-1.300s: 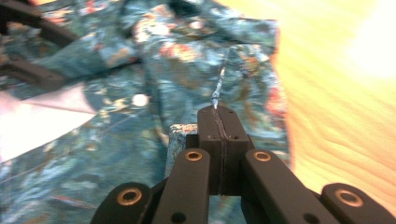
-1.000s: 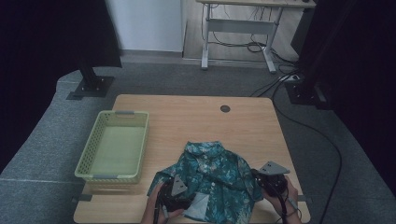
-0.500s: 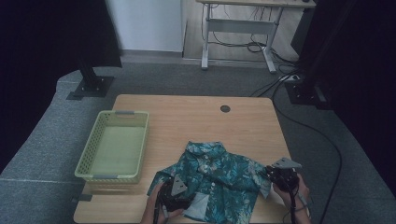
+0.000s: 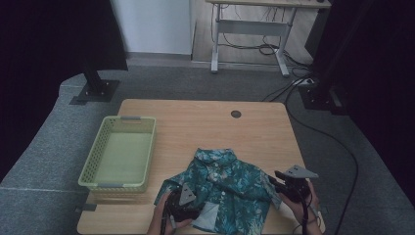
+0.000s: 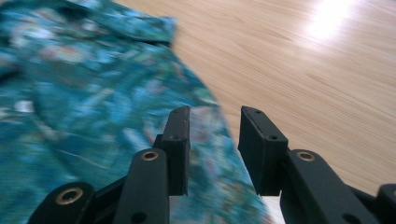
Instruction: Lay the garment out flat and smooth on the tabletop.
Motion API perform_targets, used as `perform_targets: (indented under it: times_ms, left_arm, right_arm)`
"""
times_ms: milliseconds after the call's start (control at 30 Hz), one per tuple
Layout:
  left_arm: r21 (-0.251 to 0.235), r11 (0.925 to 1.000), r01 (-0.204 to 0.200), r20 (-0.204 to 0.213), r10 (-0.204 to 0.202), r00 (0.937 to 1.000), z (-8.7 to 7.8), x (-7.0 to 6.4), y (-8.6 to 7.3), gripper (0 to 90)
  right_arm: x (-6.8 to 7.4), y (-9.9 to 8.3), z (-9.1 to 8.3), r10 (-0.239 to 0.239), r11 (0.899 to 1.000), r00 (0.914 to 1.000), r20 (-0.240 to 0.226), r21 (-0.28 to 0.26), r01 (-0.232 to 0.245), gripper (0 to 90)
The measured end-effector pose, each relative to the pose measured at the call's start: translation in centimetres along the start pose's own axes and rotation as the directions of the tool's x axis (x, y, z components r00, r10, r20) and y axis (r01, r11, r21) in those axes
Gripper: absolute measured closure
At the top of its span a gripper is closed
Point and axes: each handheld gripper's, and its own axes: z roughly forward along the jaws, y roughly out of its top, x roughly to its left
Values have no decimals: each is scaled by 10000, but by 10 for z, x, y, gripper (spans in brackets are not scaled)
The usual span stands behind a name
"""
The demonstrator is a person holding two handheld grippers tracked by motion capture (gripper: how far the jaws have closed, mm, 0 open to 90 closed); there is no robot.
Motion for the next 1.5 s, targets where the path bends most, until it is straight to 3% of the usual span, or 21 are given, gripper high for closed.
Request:
perform_targets:
  times_ms: [233,400,600,700,767,933,1067,1200,1433,1500]
  left_arm:
    - [-9,10000,2,-5,-2,10000,0,0,0,431]
    - [-11,10000,-1,-5,1,10000,0,0,0,431]
    - [-15,10000,8,-17,-8,10000,0,0,0,431]
    - [-12,10000,8,-20,-8,10000,0,0,0,431]
    - [-10,10000,3,-19,-3,10000,0,0,0,431]
    - [29,10000,14,-40,-14,10000,-1,0,0,431]
    - [405,9991,100,-318,-87,9995,-6,5,1,424]
    - [410,9982,431,-306,-418,9987,-9,13,-2,428]
    - [465,9976,504,-185,-496,9986,-11,10,0,431]
    - [83,9988,492,-75,-492,9988,-17,9,2,463]
  right_arm:
    - [36,6,13,-490,9988,9915,-1202,33,498,608]
    - [64,6,27,-1057,9928,9816,-1592,390,1133,586]
    - [101,2,48,-1845,9746,9553,-2309,824,2081,568]
    - [112,-1,57,-2108,9638,9479,-2387,1111,2424,551]
    - [113,-3,62,-2131,9607,9484,-2348,1263,2472,543]
    - [103,-7,64,-1508,9714,9533,-2616,1399,1921,529]
    - [93,-10,60,-1434,9726,9561,-2556,1421,1839,530]
    - [80,-17,53,-1346,9754,9589,-2497,1372,1726,531]
    - [64,-25,44,-1207,9781,9640,-2371,1374,1563,536]
    - [63,-25,44,-1202,9777,9650,-2329,1410,1558,534]
